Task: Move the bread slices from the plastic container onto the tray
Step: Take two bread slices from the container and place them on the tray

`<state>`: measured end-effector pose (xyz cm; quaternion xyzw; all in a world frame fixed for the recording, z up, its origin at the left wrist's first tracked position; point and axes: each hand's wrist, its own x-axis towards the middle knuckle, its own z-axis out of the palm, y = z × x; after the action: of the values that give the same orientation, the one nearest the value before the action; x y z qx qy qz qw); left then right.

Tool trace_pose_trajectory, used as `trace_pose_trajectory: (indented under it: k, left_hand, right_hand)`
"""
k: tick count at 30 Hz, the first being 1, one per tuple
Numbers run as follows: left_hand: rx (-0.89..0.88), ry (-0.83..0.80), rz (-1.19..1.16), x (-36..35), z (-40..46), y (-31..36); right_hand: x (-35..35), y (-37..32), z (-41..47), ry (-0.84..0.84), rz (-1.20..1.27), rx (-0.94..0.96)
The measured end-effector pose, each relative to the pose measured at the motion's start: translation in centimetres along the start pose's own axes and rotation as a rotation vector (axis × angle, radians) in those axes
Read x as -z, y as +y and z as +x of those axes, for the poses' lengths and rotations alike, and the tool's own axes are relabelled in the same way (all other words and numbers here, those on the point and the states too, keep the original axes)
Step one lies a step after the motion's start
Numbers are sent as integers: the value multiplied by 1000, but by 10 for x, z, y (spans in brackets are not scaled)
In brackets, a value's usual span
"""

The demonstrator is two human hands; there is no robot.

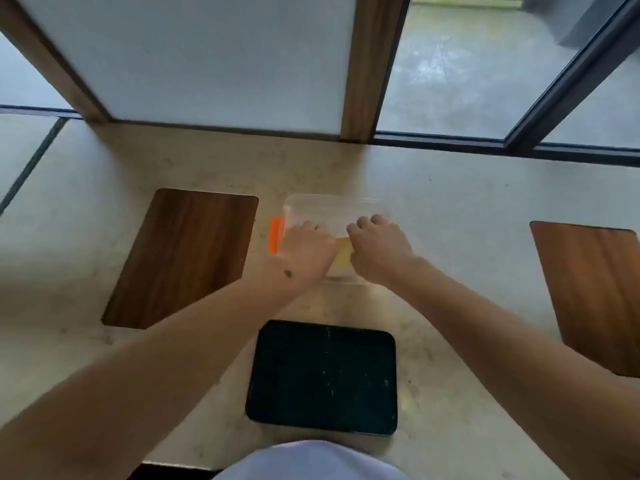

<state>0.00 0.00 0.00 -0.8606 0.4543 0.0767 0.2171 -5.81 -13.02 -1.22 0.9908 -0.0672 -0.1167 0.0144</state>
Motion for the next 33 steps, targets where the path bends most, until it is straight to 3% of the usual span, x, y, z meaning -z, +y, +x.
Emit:
trace_pose_trajectory:
  k: [6, 13, 23, 29, 33]
  left_hand:
    - [-36, -140, 69, -19, 60, -14]
    - [-36, -284, 261, -39, 84, -5]
    - [4, -332, 118, -31, 104, -13]
    - [-14, -277, -28, -32, 108, -15]
    - [-9, -242, -163, -28, 109, -20]
  right_hand:
    - [-19, 2, 56, -249, -92, 4]
    - [-41, -2, 72, -262, -115, 40]
    - [-44, -6, 82, -328, -198, 16]
    - [-41, -5, 89, -328, -96, -48]
    - [-38, 0, 87, -305, 106, -105]
